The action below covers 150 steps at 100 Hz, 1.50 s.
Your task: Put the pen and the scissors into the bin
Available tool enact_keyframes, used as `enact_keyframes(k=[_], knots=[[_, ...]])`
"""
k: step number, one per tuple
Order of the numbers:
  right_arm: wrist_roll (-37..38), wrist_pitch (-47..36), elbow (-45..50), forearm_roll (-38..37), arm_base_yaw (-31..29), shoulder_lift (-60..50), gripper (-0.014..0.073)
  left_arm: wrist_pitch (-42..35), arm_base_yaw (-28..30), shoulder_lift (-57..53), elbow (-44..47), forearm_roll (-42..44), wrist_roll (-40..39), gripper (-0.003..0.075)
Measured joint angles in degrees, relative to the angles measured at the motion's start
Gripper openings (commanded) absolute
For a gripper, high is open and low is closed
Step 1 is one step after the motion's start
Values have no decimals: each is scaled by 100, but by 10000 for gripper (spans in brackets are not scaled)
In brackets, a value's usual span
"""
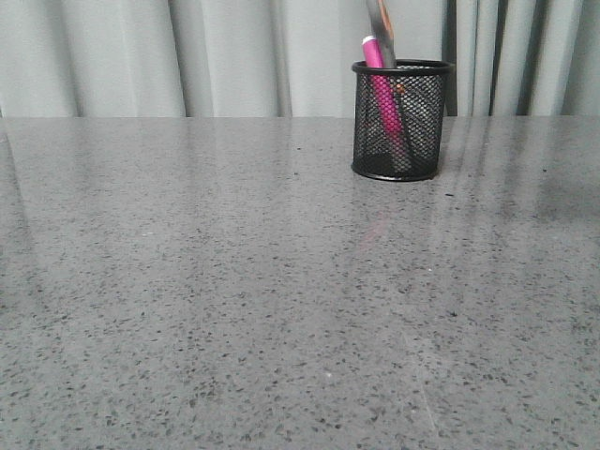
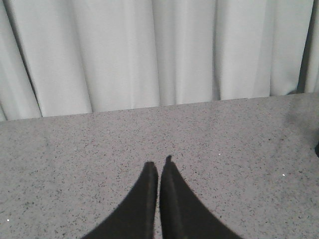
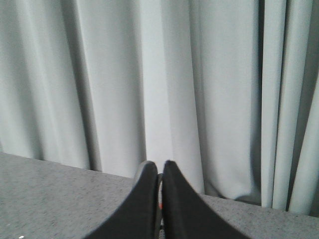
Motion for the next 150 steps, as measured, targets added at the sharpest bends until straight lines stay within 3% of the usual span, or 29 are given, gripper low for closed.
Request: enact_keyframes(k=[42,73,150], knots=[[0,248,2497,-32,0,-3025,-76,-638,0,-2007,1383,-346,0,-19],[0,255,3792,27,0,-4282,-76,-670,0,-3159,1883,-907,0,-19],[0,-34,3955,159,0,-4575,-76,-682,0,-3247,1904,-935,-18,-19]])
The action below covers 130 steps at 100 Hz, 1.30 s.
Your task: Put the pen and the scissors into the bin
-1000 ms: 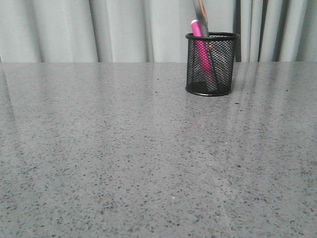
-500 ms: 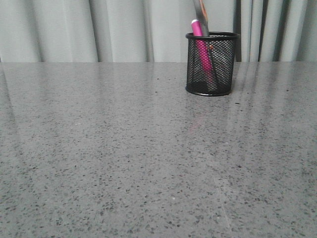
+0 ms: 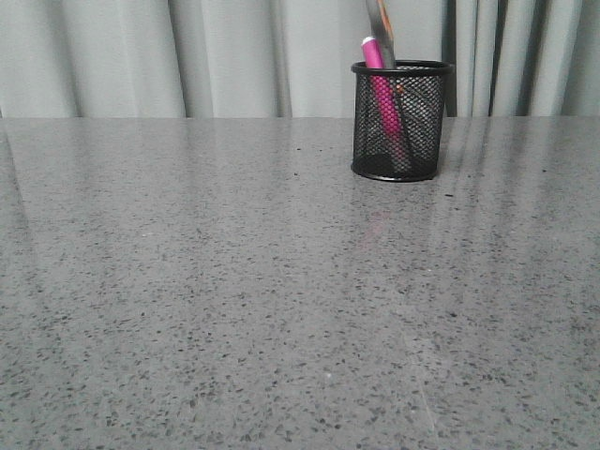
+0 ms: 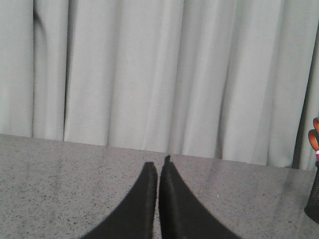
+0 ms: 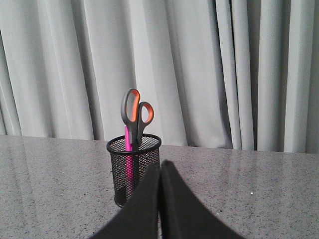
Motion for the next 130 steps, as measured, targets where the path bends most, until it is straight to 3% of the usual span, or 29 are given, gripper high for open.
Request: enact_keyframes(k=[70,83,108,130], knots=[[0,-10,0,0,0,0,-76,0,0,0,0,91,0,-19],[0,-10,0,0,0,0,-76,0,22,0,128,1412,-407,-19],[0,-10,0,0,0,0,-76,41,825,-24,655,4469,-3342,-19],[0,-10,0,0,0,0,-76,191,899,-344,854,5131,-3984,-19]])
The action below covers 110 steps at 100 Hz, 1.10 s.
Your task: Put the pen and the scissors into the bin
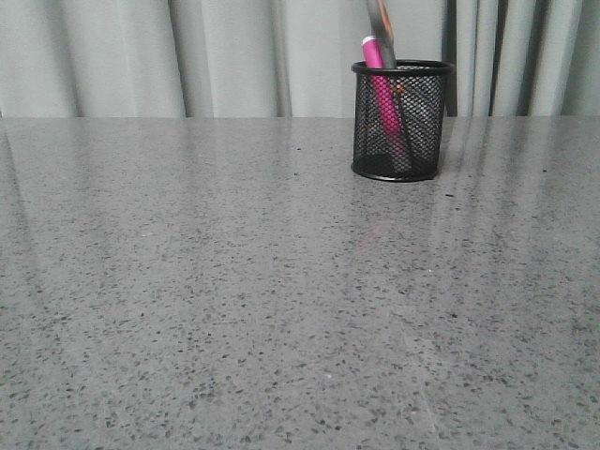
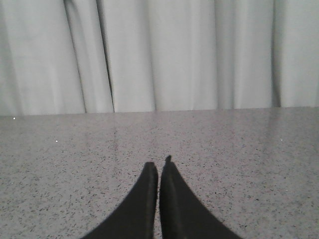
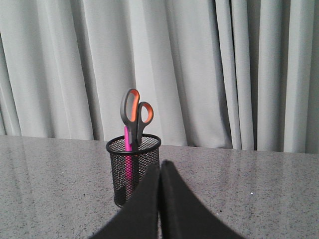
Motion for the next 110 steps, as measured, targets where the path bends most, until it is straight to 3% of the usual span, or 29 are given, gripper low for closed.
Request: enact_keyframes(k=[110], knots=[[0,-99,0,2,0,0,-76,217,0,0,0,-131,-41,-19]])
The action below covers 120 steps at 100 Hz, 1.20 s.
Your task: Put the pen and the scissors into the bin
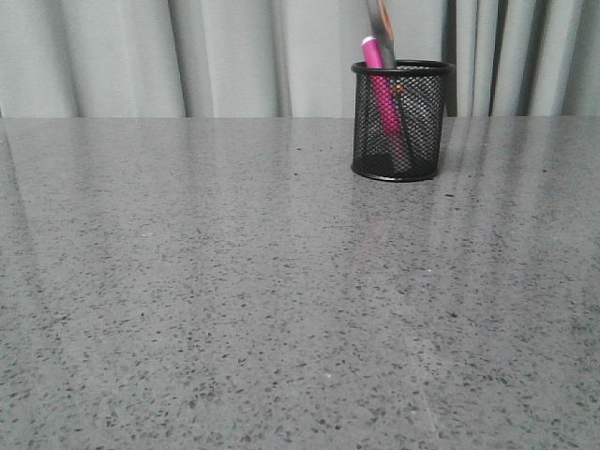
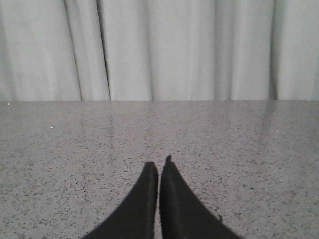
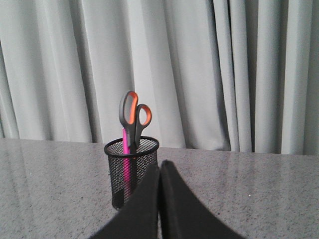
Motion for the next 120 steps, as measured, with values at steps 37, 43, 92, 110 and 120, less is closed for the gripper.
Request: enact_keyframes(k=[37,43,92,110,120], knots=[[1713,-250,499,-2061,-981,-11,-76,0,0,0,0,0,0,-19],[2450,200,592,-2691,-1448,-71,-76,0,0,0,0,0,0,-19],[3898,2537,750,-4738,-2260,-1252,-76,12,0,0,0,0,0,-19],[3906,2605,750,-4760,-2260,-1252,-76,12,0,0,0,0,-8,-19],[3906,2613,750,-4763,-2260,-1252,-76,12,0,0,0,0,-8,-19]])
